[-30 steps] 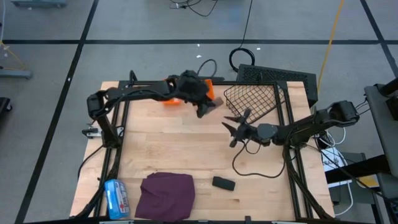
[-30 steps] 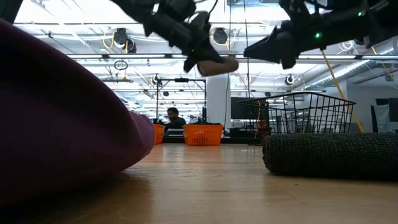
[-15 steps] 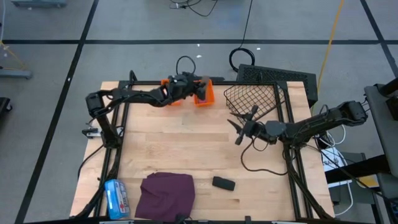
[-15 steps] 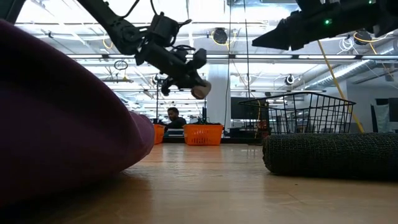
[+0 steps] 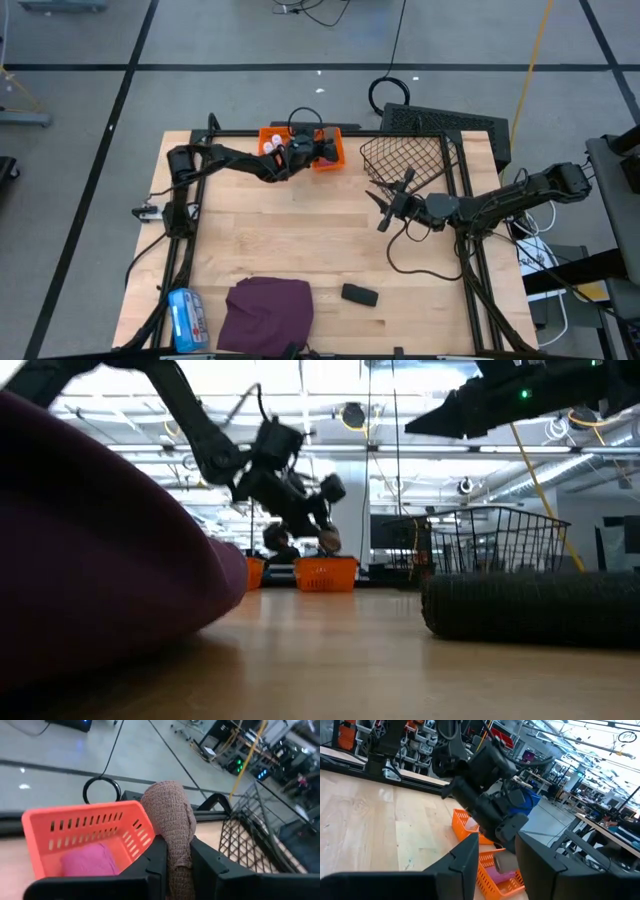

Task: Pick & Place Medicine items
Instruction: Put the brown bandage into the right orange bin, then put the black bandage into the right orange bin

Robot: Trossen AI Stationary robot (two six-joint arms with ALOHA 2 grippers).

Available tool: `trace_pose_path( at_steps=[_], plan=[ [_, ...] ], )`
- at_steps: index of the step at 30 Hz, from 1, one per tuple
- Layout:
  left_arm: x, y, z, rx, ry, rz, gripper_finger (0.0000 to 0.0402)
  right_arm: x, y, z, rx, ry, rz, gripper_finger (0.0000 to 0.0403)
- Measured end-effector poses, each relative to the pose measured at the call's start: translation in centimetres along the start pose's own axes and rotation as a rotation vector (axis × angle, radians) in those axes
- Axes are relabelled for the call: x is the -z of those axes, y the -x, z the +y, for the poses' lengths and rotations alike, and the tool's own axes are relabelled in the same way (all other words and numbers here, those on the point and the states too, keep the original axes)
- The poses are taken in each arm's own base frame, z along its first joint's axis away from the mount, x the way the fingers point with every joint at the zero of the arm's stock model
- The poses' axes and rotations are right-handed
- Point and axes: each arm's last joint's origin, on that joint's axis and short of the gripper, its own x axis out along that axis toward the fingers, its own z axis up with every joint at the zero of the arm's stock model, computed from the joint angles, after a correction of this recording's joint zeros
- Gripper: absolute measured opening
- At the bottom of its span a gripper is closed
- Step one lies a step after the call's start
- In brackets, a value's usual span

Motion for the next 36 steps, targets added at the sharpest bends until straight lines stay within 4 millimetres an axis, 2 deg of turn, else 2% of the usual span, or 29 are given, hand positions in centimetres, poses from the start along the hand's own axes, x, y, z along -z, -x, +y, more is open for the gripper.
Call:
trace_pose_path(
  at_steps=[15, 27, 36],
  plan=[
    [-0.11, -0.21, 0.31, -0.002, 0.153, -0.001, 0.0067, -0.01, 0.01, -0.01, 0.000, -0.001, -0.001, 0.0114],
    [-0.27, -0.25, 0.19, 0.040, 0.208, 0.014, 0.0170, -0.01, 0.01, 0.00, 0.000, -0.002, -0.001, 0.0116],
    [-0.33, -0.26, 0.21, 0.038, 0.225, 0.008, 0.0181, -0.02, 0.02, 0.02, -0.002, -0.023, -0.002, 0.0116]
  ],
)
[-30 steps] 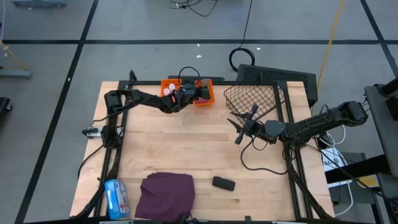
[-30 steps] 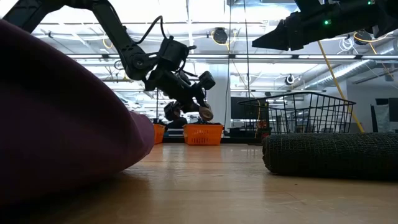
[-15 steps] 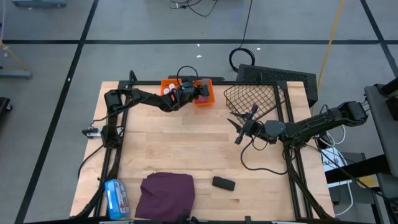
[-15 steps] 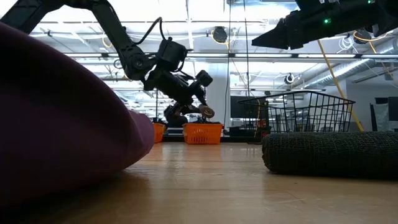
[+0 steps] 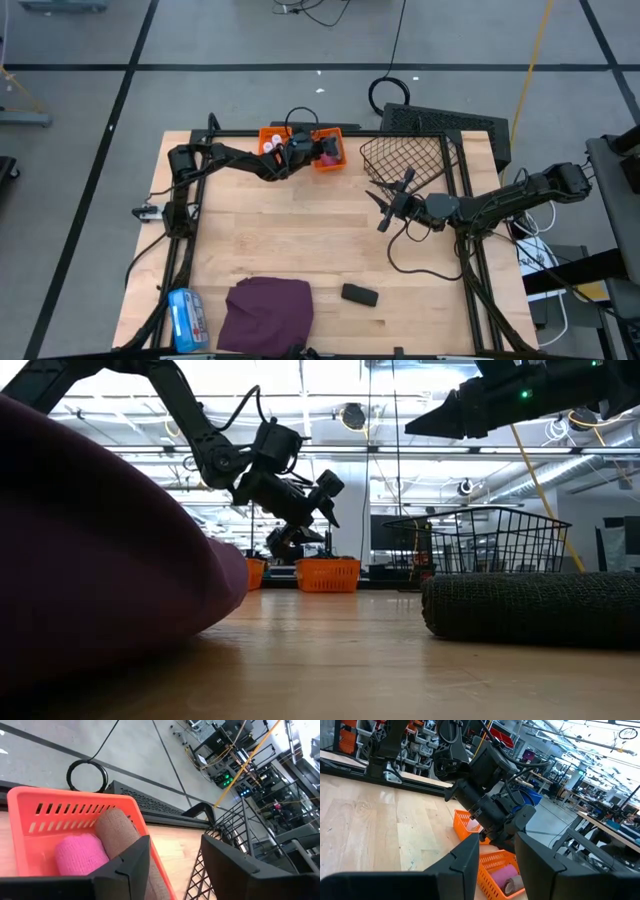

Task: Pick & Place Medicine items
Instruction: Put the black bandage into the right orange bin

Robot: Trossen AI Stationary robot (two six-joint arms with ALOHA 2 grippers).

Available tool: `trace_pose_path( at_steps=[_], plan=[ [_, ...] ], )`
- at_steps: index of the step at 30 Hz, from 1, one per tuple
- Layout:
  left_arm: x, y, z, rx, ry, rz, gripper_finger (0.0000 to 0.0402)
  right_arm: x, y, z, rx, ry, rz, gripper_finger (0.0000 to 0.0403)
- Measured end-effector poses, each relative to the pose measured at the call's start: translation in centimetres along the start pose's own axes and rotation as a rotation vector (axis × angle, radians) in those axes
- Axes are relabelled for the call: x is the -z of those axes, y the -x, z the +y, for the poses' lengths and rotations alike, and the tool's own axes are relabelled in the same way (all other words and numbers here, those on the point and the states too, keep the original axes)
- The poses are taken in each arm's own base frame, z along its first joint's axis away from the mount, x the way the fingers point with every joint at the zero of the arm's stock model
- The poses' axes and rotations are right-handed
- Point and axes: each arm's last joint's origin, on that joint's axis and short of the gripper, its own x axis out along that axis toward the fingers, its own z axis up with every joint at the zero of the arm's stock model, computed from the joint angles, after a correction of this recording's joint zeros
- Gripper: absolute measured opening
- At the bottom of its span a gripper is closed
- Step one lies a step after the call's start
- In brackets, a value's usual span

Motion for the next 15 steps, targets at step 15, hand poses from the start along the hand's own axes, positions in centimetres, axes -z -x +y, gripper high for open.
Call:
trace_pose_path(
  at_steps=[15],
  plan=[
    [-4.1, 5.1, -5.6, 0.568, -0.351, 0.406, 0.0182, -0.5, 0.9, 1.2, -0.068, -0.019, -0.032, 0.0120]
  ],
)
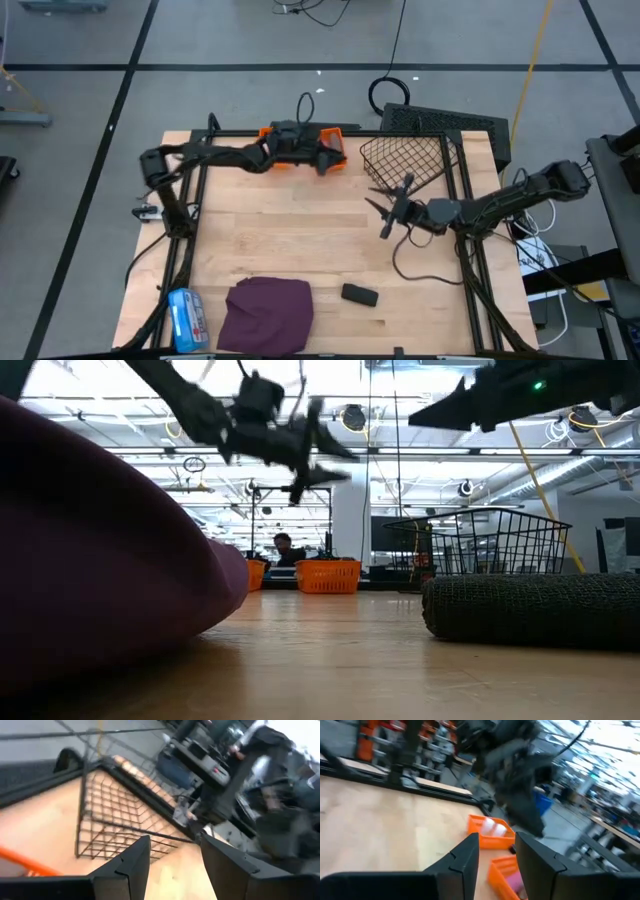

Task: Pick & Place Medicine items
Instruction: Put the black bandage into the right orange bin

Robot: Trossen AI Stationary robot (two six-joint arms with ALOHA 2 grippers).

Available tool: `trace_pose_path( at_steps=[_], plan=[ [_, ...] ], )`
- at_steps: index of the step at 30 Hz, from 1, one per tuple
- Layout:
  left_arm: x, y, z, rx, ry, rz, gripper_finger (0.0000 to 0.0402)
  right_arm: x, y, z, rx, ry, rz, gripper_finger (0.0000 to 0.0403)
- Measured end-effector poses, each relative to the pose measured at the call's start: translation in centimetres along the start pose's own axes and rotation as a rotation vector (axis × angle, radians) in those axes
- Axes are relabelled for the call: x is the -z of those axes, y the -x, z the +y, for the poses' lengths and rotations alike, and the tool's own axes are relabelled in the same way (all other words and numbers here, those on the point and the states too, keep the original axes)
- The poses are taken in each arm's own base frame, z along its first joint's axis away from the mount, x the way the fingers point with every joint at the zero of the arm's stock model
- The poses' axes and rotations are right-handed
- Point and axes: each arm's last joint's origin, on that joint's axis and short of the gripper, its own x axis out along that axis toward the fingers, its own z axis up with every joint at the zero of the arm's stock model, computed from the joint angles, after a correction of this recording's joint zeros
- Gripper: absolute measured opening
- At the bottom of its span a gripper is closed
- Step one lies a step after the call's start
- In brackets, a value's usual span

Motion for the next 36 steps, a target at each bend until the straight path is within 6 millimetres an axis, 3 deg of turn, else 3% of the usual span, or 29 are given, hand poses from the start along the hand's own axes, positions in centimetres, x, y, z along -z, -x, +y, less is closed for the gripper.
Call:
trace_pose_path(
  at_steps=[5, 9, 12, 15, 20, 25, 31, 36],
  plan=[
    [-0.8, 3.1, -6.8, -0.003, -0.246, 0.020, 0.0182, -1.2, 1.8, 2.0, -0.116, -0.017, -0.079, 0.0135],
    [-0.4, 5.9, -12.3, -0.016, -0.433, 0.003, 0.0182, -2.8, 4.1, 4.5, -0.263, -0.090, -0.138, 0.0173],
    [-0.3, 8.1, -15.3, -0.027, -0.496, -0.038, 0.0182, -4.8, 5.3, 7.1, -0.359, -0.123, -0.127, 0.0217],
    [-0.4, 10.1, -17.4, -0.010, -0.526, -0.077, 0.0182, -5.9, 5.7, 10.7, -0.401, -0.050, 0.013, 0.0259],
    [-0.5, 11.7, -18.8, 0.011, -0.515, -0.119, 0.0182, -5.5, 5.4, 15.7, -0.423, 0.007, 0.329, 0.0296],
    [-0.3, 11.7, -19.2, 0.072, -0.501, -0.095, 0.0182, -2.8, 4.8, 19.1, -0.444, -0.022, 0.546, 0.0294],
    [0.0, 11.3, -19.1, 0.074, -0.482, -0.081, 0.0182, 0.8, 4.6, 21.1, -0.473, -0.061, 0.735, 0.0281],
    [0.3, 10.8, -18.9, 0.066, -0.442, -0.053, 0.0182, 2.5, 4.9, 21.4, -0.459, -0.051, 0.856, 0.0272]
  ],
)
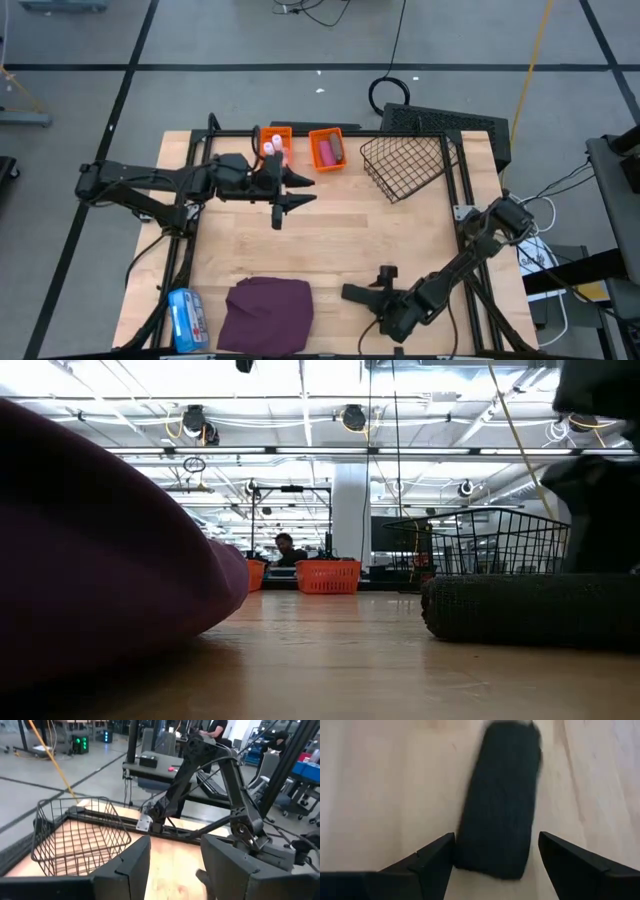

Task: Pick & Place Medicine items
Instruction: Put the black bandage into the right orange bin

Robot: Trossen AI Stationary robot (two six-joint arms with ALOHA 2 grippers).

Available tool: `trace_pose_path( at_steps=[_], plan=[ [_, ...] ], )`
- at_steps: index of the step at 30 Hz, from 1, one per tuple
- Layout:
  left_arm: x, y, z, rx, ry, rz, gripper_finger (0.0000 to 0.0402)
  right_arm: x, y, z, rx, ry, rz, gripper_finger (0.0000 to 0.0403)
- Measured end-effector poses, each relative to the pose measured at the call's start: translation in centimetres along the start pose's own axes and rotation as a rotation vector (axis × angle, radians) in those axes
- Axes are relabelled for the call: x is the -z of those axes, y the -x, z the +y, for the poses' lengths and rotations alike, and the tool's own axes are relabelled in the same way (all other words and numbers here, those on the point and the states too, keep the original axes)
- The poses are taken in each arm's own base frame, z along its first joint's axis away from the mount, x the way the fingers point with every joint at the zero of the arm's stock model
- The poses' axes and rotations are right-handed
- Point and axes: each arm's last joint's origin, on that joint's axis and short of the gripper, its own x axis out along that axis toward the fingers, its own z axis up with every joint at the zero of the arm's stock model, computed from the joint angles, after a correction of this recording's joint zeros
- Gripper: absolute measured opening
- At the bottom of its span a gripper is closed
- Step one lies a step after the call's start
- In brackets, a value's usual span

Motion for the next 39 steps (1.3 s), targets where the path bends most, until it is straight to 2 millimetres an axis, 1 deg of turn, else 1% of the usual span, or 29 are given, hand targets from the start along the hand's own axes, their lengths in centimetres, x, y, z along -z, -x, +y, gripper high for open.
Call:
trace_pose_path(
  at_steps=[2, 6, 12, 16, 20, 24, 28, 32, 34, 36, 39],
  plan=[
    [0.2, -0.3, 0.0, -0.002, 0.013, 0.008, 0.0182, 0.2, 0.0, -0.2, 0.032, -0.007, 0.011, 0.0268],
    [0.6, -0.6, 0.1, -0.006, 0.014, 0.030, 0.0182, 0.0, -0.2, -0.7, 0.056, 0.003, 0.012, 0.0252],
    [0.8, -1.0, 0.2, -0.009, -0.002, 0.033, 0.0182, -0.6, -0.6, -1.4, 0.067, 0.074, 0.018, 0.0209],
    [0.7, -1.2, 0.2, -0.007, -0.011, 0.016, 0.0182, -1.2, -0.9, -2.1, 0.077, 0.128, 0.019, 0.0182],
    [0.4, -1.1, 0.1, 0.000, 0.010, -0.015, 0.0182, -2.4, -0.5, -3.4, 0.081, 0.124, -0.001, 0.0166],
    [0.0, -0.7, 0.1, 0.003, -0.006, -0.033, 0.0182, -4.3, 1.5, -5.2, 0.069, 0.085, -0.060, 0.0161],
    [-0.8, 1.5, 0.5, -0.026, -0.076, -0.009, 0.0182, -6.0, 4.7, -7.4, 0.054, 0.088, -0.135, 0.0161],
    [-0.5, 3.7, 1.5, -0.151, -0.092, 0.090, 0.0182, -6.9, 8.1, -10.0, 0.062, 0.104, -0.204, 0.0161],
    [0.3, 4.2, 2.0, -0.205, -0.091, 0.099, 0.0182, -6.7, 9.4, -11.4, 0.094, 0.099, -0.249, 0.0161],
    [1.8, 4.8, 2.6, -0.231, -0.091, 0.110, 0.0182, -6.0, 10.4, -13.0, 0.131, 0.082, -0.285, 0.0161],
    [4.3, 4.9, 3.6, -0.246, -0.078, 0.071, 0.0182, -4.4, 10.7, -15.2, 0.139, 0.017, -0.338, 0.0161]
  ],
)
